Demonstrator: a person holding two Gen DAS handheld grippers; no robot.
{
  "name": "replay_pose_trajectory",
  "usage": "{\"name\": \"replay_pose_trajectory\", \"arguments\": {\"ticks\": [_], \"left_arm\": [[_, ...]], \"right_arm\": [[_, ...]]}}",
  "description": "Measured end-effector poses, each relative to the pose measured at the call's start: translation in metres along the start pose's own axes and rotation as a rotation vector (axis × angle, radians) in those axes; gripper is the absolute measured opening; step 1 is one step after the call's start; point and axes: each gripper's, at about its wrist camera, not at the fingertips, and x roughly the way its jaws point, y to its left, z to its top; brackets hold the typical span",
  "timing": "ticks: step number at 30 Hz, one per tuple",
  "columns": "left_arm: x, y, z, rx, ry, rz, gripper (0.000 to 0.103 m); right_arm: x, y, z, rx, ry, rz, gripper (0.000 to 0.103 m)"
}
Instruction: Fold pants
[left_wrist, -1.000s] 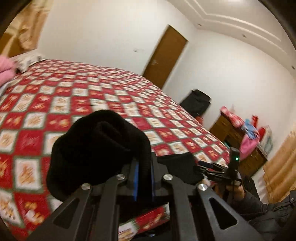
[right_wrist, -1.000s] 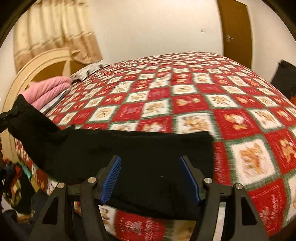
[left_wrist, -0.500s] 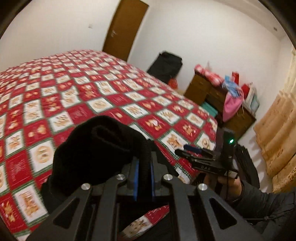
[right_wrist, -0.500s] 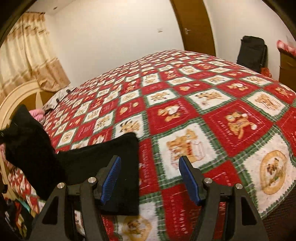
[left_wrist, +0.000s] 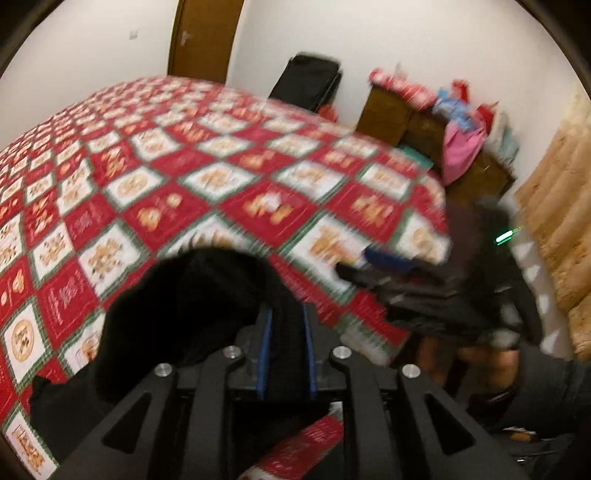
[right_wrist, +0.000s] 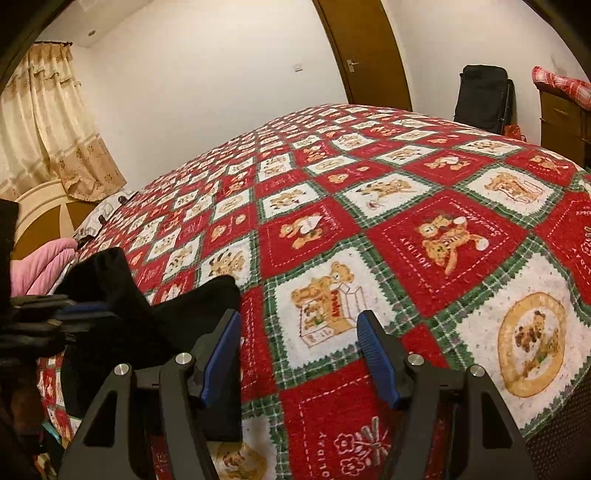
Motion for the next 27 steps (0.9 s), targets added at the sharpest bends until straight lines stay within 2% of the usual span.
{"name": "replay_pose_trajectory", "arguments": {"ticks": [1,2,4,5,6,7,9,11,14,17,20,22,24,26,27], "left_arm": [[-0.015,0.0,0.003,-0.007,-0.052,-0.017,0.016],[-0.026,0.002,0.005,-0.015,-0.085,-0.02,0.021],[-0.049,0.007,0.008,-0.021,-0.141,-0.017,0.038],[-0.058,0.01,0.008,-0.024,-0.167,0.003,0.051],[-0.067,0.013,0.008,-0.03,-0.198,0.032,0.058],[-0.079,0.02,0.004,-0.043,-0.23,0.054,0.059],[-0.087,0.034,-0.003,-0.075,-0.242,0.062,0.059],[-0.094,0.054,-0.02,-0.122,-0.241,0.101,0.059],[-0.088,0.084,-0.05,-0.208,-0.197,0.153,0.059],[-0.077,0.108,-0.083,-0.287,-0.136,0.207,0.059],[-0.071,0.118,-0.101,-0.338,-0.12,0.215,0.059],[-0.069,0.121,-0.107,-0.364,-0.122,0.205,0.059],[-0.066,0.121,-0.109,-0.372,-0.122,0.201,0.059],[-0.064,0.122,-0.109,-0.38,-0.123,0.199,0.059],[-0.064,0.122,-0.109,-0.385,-0.124,0.196,0.059]], "right_arm": [[-0.001,0.0,0.0,0.002,-0.009,-0.002,0.066],[-0.002,0.0,0.0,0.0,-0.016,-0.003,0.066],[-0.003,0.002,0.0,-0.005,-0.022,-0.001,0.066],[-0.003,0.002,0.0,-0.005,-0.024,0.001,0.066],[-0.003,0.004,-0.001,-0.006,-0.023,0.015,0.066],[-0.003,0.006,-0.001,-0.008,-0.018,0.037,0.066],[-0.009,0.015,-0.002,-0.031,-0.016,0.108,0.066],[-0.022,0.032,-0.002,-0.088,-0.045,0.177,0.067],[-0.042,0.071,-0.006,-0.238,-0.073,0.268,0.069],[-0.046,0.107,-0.016,-0.377,-0.054,0.283,0.069],[-0.043,0.132,-0.027,-0.452,-0.015,0.373,0.069],[-0.035,0.144,-0.035,-0.503,0.036,0.367,0.069],[-0.028,0.151,-0.041,-0.537,0.06,0.321,0.069],[-0.019,0.146,-0.042,-0.542,0.087,0.246,0.069],[-0.016,0.14,-0.043,-0.542,0.086,0.178,0.069]]}}
